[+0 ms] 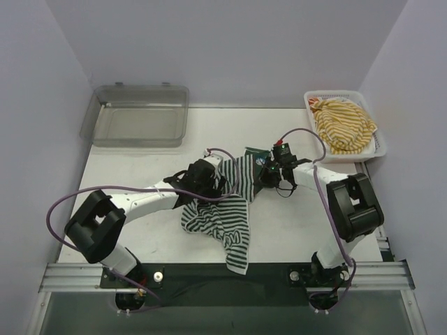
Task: Fold and stack the towels
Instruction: Flatten out the crumpled towel
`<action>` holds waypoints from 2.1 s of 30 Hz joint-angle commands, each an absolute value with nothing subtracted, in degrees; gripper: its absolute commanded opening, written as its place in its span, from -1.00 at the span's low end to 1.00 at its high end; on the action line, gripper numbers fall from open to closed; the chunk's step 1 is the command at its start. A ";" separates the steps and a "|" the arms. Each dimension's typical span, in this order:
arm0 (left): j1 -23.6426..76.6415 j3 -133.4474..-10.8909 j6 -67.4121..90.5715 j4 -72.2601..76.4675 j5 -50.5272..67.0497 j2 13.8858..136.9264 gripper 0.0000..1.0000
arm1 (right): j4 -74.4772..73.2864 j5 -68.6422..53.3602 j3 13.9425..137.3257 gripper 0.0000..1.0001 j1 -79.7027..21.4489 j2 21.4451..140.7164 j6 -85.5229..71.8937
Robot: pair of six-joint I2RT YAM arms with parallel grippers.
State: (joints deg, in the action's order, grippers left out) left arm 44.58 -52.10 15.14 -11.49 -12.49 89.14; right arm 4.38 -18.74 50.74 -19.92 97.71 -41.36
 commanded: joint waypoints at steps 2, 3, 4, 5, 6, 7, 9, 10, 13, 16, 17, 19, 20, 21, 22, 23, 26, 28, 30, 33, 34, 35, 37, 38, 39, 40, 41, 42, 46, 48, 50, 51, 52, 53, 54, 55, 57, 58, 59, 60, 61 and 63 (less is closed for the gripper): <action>45.09 -48.52 23.01 -4.32 -4.94 85.52 0.94 | -11.55 -6.79 58.00 -1.00 -20.21 86.43 -32.97; 45.44 -47.91 26.07 -3.26 -3.18 84.30 0.93 | -13.43 -5.46 59.14 -1.00 -20.21 84.74 -32.00; 45.87 -47.12 27.67 -1.08 -0.29 83.77 0.94 | -15.10 -3.27 61.24 -1.00 -20.21 83.07 -30.60; 46.84 -45.89 29.43 -0.79 1.39 83.41 0.94 | -18.60 -2.21 62.65 -1.00 -20.21 80.01 -29.98; 47.37 -45.10 32.66 2.08 2.97 82.28 0.93 | -20.29 -1.33 64.06 -1.00 -20.30 78.76 -29.54; 47.81 -44.30 34.26 3.41 5.95 81.57 0.94 | -21.78 -0.80 65.46 -1.00 -20.39 77.79 -29.01; 49.39 -41.15 38.38 8.16 7.99 79.20 0.94 | -26.09 1.74 70.82 -1.00 -22.05 76.55 -27.60; 49.57 -40.00 39.80 10.70 8.35 75.62 0.93 | -28.10 2.45 72.84 -1.00 -23.45 77.25 -27.25; 49.40 -36.04 43.50 8.55 4.60 66.47 0.93 | -29.53 1.68 79.00 -1.00 -29.08 80.23 -27.77; 48.96 -34.11 44.82 2.58 -0.33 57.61 0.93 | -29.79 1.23 84.71 -0.94 -35.14 86.90 -28.83; 48.87 -33.75 45.26 0.90 -2.18 55.57 0.93 | -29.88 1.06 86.64 -0.70 -36.64 91.36 -28.74; 48.26 -32.61 45.88 -4.97 -6.13 50.73 0.94 | -29.88 -1.21 91.65 -0.28 -38.93 95.95 -28.83; 47.99 -32.26 45.88 -6.40 -6.94 49.58 0.94 | -30.06 -2.62 92.97 0.05 -39.20 99.80 -29.00; 47.64 -31.99 45.88 -7.63 -7.64 47.92 0.94 | -30.15 -4.12 94.21 0.17 -39.55 101.32 -29.09; 47.20 -31.64 45.88 -9.73 -8.17 47.38 0.94 | -30.23 -4.13 96.22 0.26 -39.81 102.73 -28.66; 46.68 -31.64 45.79 -10.54 -8.17 47.03 0.94 | -30.41 -3.96 96.76 0.39 -39.99 102.74 -28.04; 45.88 -32.08 45.09 -13.01 -8.35 47.98 0.94 | -30.67 -1.33 95.81 0.47 -39.82 99.33 -25.41; 45.97 -32.78 43.60 -13.01 -8.52 50.26 0.94 | -30.85 -0.27 91.88 0.47 -38.25 94.95 -24.09; 45.79 -34.36 41.67 -12.66 -8.44 53.85 0.94 | -31.03 -0.26 87.74 0.47 -36.13 91.60 -23.82; 45.09 -37.17 39.12 -11.34 -8.70 59.65 0.94 | -30.85 -0.26 76.93 0.41 -29.99 84.92 -23.03; 44.74 -38.05 38.68 -10.03 -8.61 61.24 0.94 | -30.50 -0.26 74.38 0.39 -28.67 82.47 -22.42; 44.30 -38.67 38.15 -8.89 -8.53 62.74 0.94 | -30.24 -1.05 69.57 0.33 -26.30 81.22 -21.37; 43.08 -40.42 36.22 -4.95 -7.91 67.22 0.94 | -30.15 -2.37 65.76 0.30 -24.62 79.20 -18.56; 42.54 -41.91 34.82 -3.70 -7.30 70.54 0.93 | -29.89 -3.42 62.00 0.30 -23.22 77.10 -17.76; 41.93 -41.92 34.11 -2.73 -6.86 72.23 0.93 | -29.53 -4.30 60.22 0.29 -22.16 76.12 -17.75; 40.53 -43.49 33.41 -1.25 -6.51 73.99 0.92 | -27.88 -5.70 57.94 0.27 -20.84 74.37 -18.01; 39.82 -44.38 32.88 -0.80 -6.07 75.57 0.90 | -26.47 -7.71 55.83 0.20 -19.44 73.57 -18.45; 39.29 -44.99 31.91 1.12 -4.76 78.63 0.89 | -25.15 -11.91 51.90 0.17 -15.86 72.87 -19.24; 38.06 -48.33 28.84 5.09 -2.03 85.07 0.86 | -16.64 -21.15 45.81 0.10 -11.43 71.98 -22.93; 38.14 -50.70 26.38 5.71 -0.45 88.31 0.86 | -14.86 -22.84 44.74 0.09 -11.25 72.86 -23.64; 38.23 -52.46 24.88 6.50 0.00 89.90 0.86 | -12.31 -24.34 43.51 0.10 -11.08 74.44 -24.60; 38.67 -52.99 23.13 6.76 0.00 91.39 0.86 | -11.43 -24.61 43.16 0.10 -11.07 74.97 -25.04; 38.93 -53.35 22.16 7.29 0.00 91.84 0.87 | -9.77 -24.96 42.81 0.11 -11.07 76.01 -25.31; 39.20 -54.22 20.23 7.47 0.00 92.45 0.88 | -9.06 -25.40 42.28 0.15 -10.99 76.63 -25.83; 39.81 -54.58 19.26 7.56 -0.35 93.42 0.90 | -8.53 -25.40 42.10 0.19 -11.07 77.16 -25.93; 40.08 -55.02 18.38 7.73 -0.70 93.95 0.92 | -7.66 -25.23 41.93 0.26 -11.07 78.21 -26.01; 40.86 -55.98 16.18 7.65 -2.53 95.44 0.94 | -7.03 -24.61 41.75 0.32 -11.07 79.01 -26.28; 41.13 -56.33 15.65 7.56 -3.24 95.97 0.95 | -6.60 -24.35 41.66 0.35 -11.07 79.54 -26.45; 41.31 -56.69 15.04 7.47 -3.86 96.41 0.95 | -6.24 -24.17 41.49 0.37 -11.07 79.80 -26.54; 41.48 -56.95 14.07 7.38 -5.00 97.29 0.95 | -6.15 -23.91 41.31 0.38 -11.07 79.98 -26.54; 42.09 -57.48 13.54 7.47 -5.88 97.64 0.95 | -5.89 -23.82 41.22 0.38 -11.07 80.50 -26.63; 42.97 -58.09 11.35 7.47 -8.86 98.96 0.95 | -5.45 -24.17 40.96 0.38 -11.07 81.12 -26.54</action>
